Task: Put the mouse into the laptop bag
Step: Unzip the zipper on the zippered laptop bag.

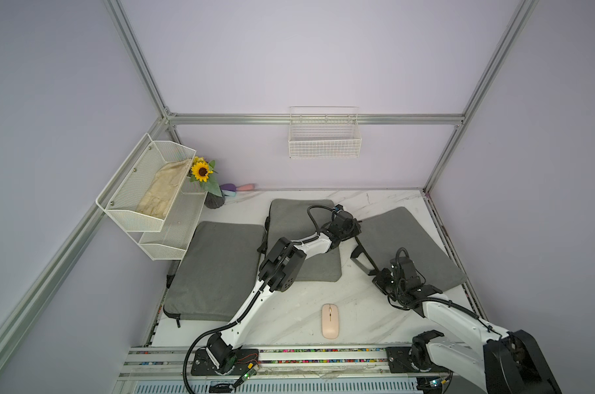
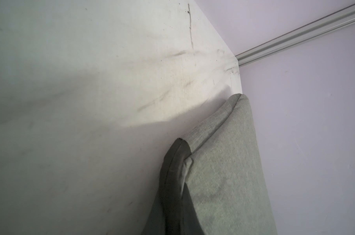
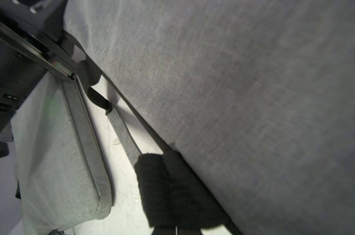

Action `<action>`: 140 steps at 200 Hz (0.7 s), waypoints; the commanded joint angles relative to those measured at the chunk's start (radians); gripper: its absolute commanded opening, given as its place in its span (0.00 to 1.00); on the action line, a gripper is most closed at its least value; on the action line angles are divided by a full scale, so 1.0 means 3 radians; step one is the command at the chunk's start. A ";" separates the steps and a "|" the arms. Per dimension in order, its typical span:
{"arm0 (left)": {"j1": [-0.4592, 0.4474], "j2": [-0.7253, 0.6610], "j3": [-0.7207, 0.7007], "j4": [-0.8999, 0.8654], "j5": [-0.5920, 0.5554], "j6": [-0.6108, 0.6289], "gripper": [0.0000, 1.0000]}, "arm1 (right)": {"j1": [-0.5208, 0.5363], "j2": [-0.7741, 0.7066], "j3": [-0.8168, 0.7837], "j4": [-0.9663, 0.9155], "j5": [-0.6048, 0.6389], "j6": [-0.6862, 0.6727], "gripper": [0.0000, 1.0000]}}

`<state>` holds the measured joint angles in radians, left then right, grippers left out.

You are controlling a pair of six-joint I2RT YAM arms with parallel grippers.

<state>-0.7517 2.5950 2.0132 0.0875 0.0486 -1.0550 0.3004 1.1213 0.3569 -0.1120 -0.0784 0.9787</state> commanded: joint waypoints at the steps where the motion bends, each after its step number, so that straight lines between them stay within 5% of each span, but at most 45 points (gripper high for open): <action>1: -0.0273 -0.0382 -0.0413 -0.0058 -0.0081 0.0056 0.00 | 0.0117 0.0288 0.0101 0.0764 -0.0246 -0.0062 0.00; 140: -0.0698 -0.1239 -0.1967 0.0470 -0.0501 -0.0354 0.05 | 0.0129 0.0331 0.0423 0.0745 -0.0230 -0.0186 0.00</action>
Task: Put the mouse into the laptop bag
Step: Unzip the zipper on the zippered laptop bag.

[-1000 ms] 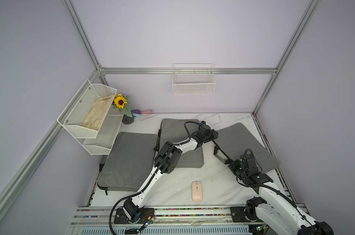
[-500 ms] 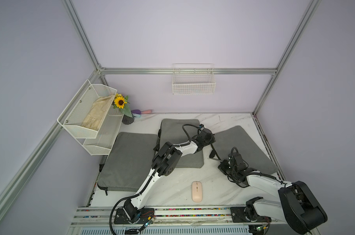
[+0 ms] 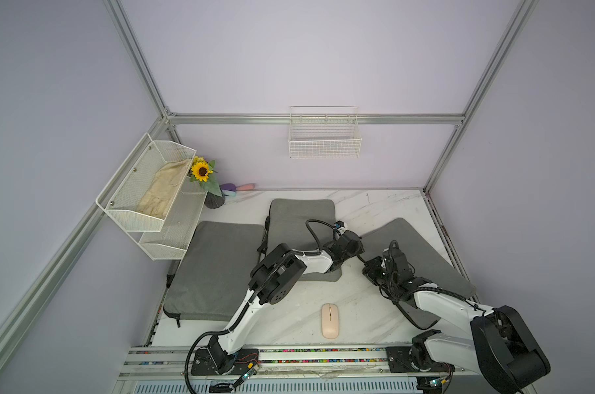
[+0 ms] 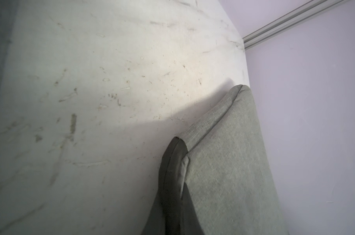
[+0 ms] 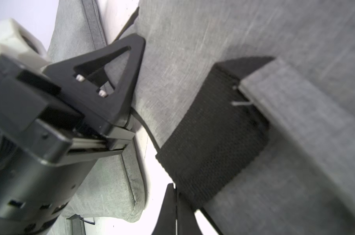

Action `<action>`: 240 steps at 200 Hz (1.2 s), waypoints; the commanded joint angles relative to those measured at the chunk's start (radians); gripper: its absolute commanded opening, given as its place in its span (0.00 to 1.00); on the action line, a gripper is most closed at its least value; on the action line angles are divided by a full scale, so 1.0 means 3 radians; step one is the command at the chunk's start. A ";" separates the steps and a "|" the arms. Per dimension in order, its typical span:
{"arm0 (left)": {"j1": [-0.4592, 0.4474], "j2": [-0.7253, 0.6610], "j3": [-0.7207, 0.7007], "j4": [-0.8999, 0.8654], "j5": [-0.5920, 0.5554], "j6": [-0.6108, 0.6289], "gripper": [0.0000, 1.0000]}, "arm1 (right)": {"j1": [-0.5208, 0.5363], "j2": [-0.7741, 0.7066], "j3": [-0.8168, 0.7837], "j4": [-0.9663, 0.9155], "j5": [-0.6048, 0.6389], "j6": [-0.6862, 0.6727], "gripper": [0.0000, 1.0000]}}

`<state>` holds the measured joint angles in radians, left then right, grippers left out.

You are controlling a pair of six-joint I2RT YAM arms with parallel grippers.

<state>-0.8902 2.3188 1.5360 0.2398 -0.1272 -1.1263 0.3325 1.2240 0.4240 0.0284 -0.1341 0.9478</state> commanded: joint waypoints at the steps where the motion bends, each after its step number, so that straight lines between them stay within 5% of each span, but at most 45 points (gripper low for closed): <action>1: -0.0240 -0.0325 -0.0391 -0.0030 0.0084 -0.0116 0.06 | 0.0022 -0.0010 0.0201 0.0273 -0.0047 -0.0082 0.00; 57: -0.0138 -0.0626 -0.0470 -0.0138 0.0003 0.0280 0.55 | 0.0026 -0.0405 0.0003 -0.0014 0.0010 0.0011 0.00; 115: 0.0330 -0.0192 0.0468 -0.0479 0.0518 0.0915 0.79 | 0.0025 -0.0787 -0.0268 -0.0218 0.0077 0.0180 0.00; 185: 0.0458 0.0884 0.2047 -0.0890 0.1383 0.1361 0.85 | 0.0024 -0.0895 -0.0360 -0.0214 0.0095 0.0233 0.00; 240: 0.0429 0.1264 0.2361 -0.0694 0.1870 0.1217 0.83 | 0.0024 -0.0930 -0.0388 -0.0176 0.0078 0.0175 0.00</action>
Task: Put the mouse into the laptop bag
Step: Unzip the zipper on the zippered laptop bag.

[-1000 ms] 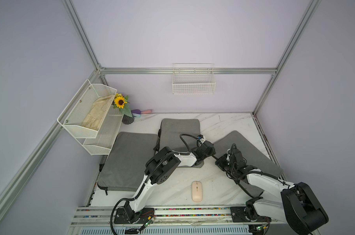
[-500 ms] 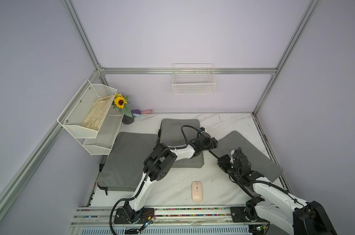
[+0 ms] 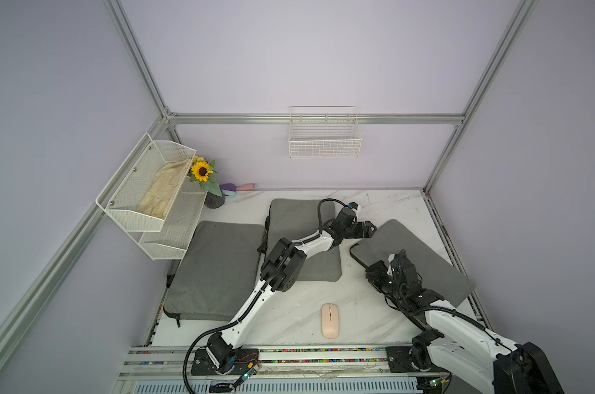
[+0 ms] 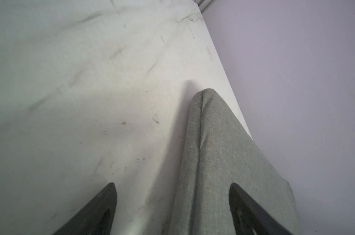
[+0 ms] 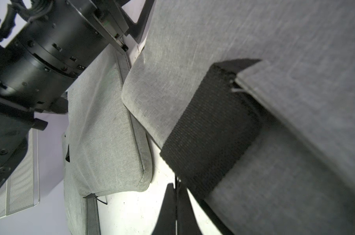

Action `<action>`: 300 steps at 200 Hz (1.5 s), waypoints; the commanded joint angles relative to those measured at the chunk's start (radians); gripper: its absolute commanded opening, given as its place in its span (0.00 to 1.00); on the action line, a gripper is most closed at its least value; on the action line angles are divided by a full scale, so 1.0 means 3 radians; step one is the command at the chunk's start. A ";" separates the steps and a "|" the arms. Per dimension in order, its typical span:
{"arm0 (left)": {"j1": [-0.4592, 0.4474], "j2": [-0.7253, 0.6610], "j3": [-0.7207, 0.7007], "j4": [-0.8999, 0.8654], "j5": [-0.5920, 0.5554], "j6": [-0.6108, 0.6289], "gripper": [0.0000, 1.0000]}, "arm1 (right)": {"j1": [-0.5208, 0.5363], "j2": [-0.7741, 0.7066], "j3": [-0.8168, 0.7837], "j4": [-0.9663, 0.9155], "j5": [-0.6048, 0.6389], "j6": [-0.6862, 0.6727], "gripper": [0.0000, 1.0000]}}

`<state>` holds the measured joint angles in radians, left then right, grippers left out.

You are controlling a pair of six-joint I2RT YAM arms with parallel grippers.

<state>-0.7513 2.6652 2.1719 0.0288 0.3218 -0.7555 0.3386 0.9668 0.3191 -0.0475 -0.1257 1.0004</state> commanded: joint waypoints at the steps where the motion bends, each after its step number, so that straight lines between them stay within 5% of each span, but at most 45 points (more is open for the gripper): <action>1: -0.0036 0.0110 0.0238 0.0013 0.0379 -0.0021 0.83 | 0.0003 -0.0073 -0.0037 0.0077 0.0053 -0.0001 0.00; 16: -0.0067 0.0100 0.0186 0.0073 0.0419 -0.0043 0.68 | 0.0004 -0.0052 -0.0050 0.0095 0.0024 0.0000 0.00; 26: -0.0081 0.0070 0.0110 0.0124 0.0389 -0.0070 0.38 | 0.0003 -0.0024 -0.0055 0.0107 0.0022 0.0009 0.00; 38: -0.0076 -0.0001 -0.0007 0.0166 0.0332 -0.0102 0.15 | 0.0004 0.0023 -0.0044 0.0111 0.0053 0.0004 0.00; 54: -0.0049 -0.0155 -0.0176 0.0142 0.0144 -0.0112 0.00 | -0.0002 0.0110 -0.0015 0.0086 0.0126 0.0013 0.00; 82: 0.0043 -0.0506 -0.0513 0.0166 -0.0101 -0.0100 0.00 | -0.0198 0.0307 0.0098 -0.0126 0.0357 -0.0024 0.00; 172: 0.0102 -0.1320 -0.1859 0.0995 -0.0028 -0.0432 0.00 | -0.1249 0.1020 0.0516 0.0006 -0.0048 -0.0509 0.00; 240: -0.0090 -0.1483 -0.2326 0.1393 -0.0164 -0.0707 0.00 | -0.1204 0.0946 0.0364 0.0106 -0.0582 -0.0690 0.00; 300: -0.0101 -0.1421 -0.2308 0.1417 -0.0341 -0.0861 0.00 | -0.0410 0.0591 0.0283 -0.0106 -0.0615 -0.0613 0.00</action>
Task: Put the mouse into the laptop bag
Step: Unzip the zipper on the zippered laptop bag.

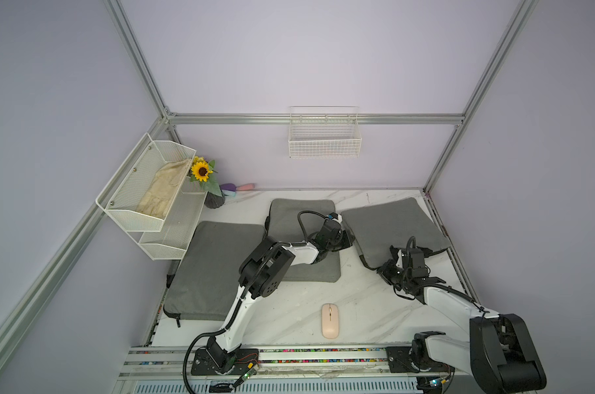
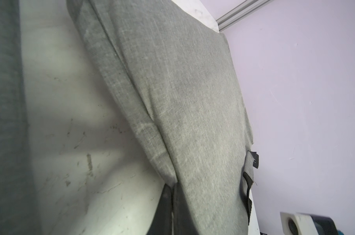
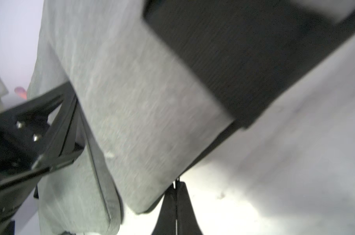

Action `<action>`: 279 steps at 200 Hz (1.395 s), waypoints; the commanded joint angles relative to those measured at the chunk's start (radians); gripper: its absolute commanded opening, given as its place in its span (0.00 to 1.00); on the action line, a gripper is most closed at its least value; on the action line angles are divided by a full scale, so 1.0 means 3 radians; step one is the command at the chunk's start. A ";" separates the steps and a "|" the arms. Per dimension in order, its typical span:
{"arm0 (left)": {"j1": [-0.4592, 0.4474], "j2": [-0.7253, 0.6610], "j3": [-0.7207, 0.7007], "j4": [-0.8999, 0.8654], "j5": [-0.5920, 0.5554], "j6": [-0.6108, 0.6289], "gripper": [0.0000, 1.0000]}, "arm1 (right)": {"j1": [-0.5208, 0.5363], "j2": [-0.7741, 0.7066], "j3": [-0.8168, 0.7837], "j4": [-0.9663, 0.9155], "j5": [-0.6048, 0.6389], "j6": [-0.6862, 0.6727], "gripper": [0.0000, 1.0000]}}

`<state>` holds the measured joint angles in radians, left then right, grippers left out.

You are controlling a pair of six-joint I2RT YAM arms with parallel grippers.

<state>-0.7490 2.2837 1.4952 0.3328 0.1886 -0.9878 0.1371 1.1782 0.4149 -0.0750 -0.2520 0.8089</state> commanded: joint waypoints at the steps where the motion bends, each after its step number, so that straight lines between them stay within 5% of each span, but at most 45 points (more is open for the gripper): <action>1: -0.0110 -0.0148 -0.0053 0.0404 0.0100 -0.0087 0.00 | 0.0262 -0.0116 -0.0035 -0.0015 -0.0196 0.0027 0.00; 60: -0.0144 -0.0192 -0.0080 0.0427 0.0083 -0.0078 0.00 | 0.0507 -0.0007 0.0054 0.0200 -0.0418 0.0223 0.00; 123: -0.0157 -0.0370 -0.0190 0.0274 -0.0052 0.0009 0.00 | 0.0528 0.0120 0.0170 -0.0254 -0.0107 0.0038 0.00; 150: -0.0242 -0.0622 -0.0577 0.0249 -0.0225 0.0018 0.08 | 0.0529 -0.0077 0.0084 -0.0343 0.0097 0.0108 0.00; 199: -0.0551 -0.0976 -0.1243 0.0424 -0.0581 -0.0145 0.04 | 0.0482 -0.0167 -0.0060 -0.0431 0.0255 0.0266 0.00; 220: -0.0620 -0.0962 -0.1310 0.0514 -0.0593 -0.0187 0.23 | 0.0471 -0.0173 -0.0064 -0.0437 0.0220 0.0297 0.00; 246: -0.0631 -0.0888 -0.1221 0.0406 -0.0685 -0.0106 0.66 | 0.0469 -0.0249 -0.0054 -0.0492 0.0240 0.0318 0.00; 279: -0.0576 -0.0801 -0.1094 0.0119 -0.0986 -0.0029 0.85 | 0.0468 -0.0434 -0.0042 -0.0645 0.0340 0.0291 0.00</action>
<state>-0.9409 2.0209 1.1393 0.4061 -0.0238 -1.0267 0.2859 1.0924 0.4065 -0.2211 -0.2081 0.8856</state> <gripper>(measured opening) 0.822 0.045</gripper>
